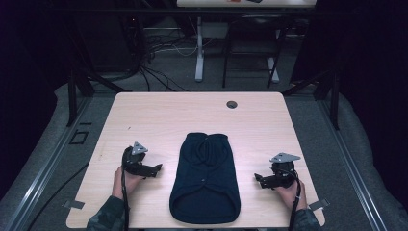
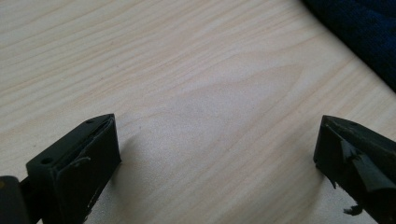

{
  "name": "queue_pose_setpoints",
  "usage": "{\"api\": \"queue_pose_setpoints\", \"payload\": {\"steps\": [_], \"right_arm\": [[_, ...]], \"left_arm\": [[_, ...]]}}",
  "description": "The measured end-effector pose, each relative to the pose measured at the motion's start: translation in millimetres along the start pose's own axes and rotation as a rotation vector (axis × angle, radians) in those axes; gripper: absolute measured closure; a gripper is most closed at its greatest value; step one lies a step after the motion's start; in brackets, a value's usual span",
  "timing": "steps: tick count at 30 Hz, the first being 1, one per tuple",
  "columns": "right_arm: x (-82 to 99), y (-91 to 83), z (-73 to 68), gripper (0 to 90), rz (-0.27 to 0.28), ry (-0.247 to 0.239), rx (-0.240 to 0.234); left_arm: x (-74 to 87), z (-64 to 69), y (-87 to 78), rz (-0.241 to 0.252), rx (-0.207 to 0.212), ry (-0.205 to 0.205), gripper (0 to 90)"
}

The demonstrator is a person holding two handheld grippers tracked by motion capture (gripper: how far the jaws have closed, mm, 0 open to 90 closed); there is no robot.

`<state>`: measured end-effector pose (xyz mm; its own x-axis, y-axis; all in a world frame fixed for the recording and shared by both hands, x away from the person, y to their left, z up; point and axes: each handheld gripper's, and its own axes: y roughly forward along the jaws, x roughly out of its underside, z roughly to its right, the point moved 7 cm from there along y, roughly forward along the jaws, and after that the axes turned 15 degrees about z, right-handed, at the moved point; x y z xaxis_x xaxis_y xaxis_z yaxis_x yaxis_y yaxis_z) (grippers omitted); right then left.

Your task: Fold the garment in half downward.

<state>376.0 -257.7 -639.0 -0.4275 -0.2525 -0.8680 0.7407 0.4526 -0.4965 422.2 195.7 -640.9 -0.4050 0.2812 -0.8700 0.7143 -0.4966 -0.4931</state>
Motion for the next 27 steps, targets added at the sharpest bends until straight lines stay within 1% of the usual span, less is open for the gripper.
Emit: {"api": "queue_pose_setpoints", "payload": {"steps": [19, 20, 22, 23, 24, 25, 26, 27], "right_arm": [[-0.4, 0.5, 0.0, 0.0, -0.002, -0.003, -0.005], [-0.8, 1.0, 0.3, 0.0, -0.005, -0.002, 0.001], [-0.9, 0.9, 0.6, 0.0, -0.011, -0.001, 0.005], [-1.1, 0.9, 0.7, 0.0, -0.018, 0.004, 0.005], [-1.8, 0.8, 0.9, 0.7, -0.023, -0.001, 0.005], [-1.8, 0.8, 0.9, 0.7, -0.023, -0.001, 0.005], [-1.9, 0.6, 1.1, 0.0, -0.026, -0.002, 0.015], [-2.1, 0.7, 0.6, 0.0, -0.032, 0.001, 0.016]], "left_arm": [[-0.5, 0.4, 0.6, 0.001, -0.008, -0.003, 0.3], [-0.6, 0.3, 0.5, 0.001, -0.009, 0.000, 0.3], [-0.6, 0.3, 0.5, -0.002, -0.012, -0.002, 0.4], [-1.2, 0.9, 0.5, -0.014, -0.018, -0.002, 0.4], [-3.0, 3.0, 1.1, -0.032, -0.016, 0.014, 0.5], [-3.0, 3.0, 1.1, -0.032, -0.016, 0.014, 0.4], [-4.0, 4.1, 2.0, -0.058, 0.000, 0.001, 0.4], [-6.8, 4.6, 3.0, -0.049, 0.009, -0.020, 0.1]]}}
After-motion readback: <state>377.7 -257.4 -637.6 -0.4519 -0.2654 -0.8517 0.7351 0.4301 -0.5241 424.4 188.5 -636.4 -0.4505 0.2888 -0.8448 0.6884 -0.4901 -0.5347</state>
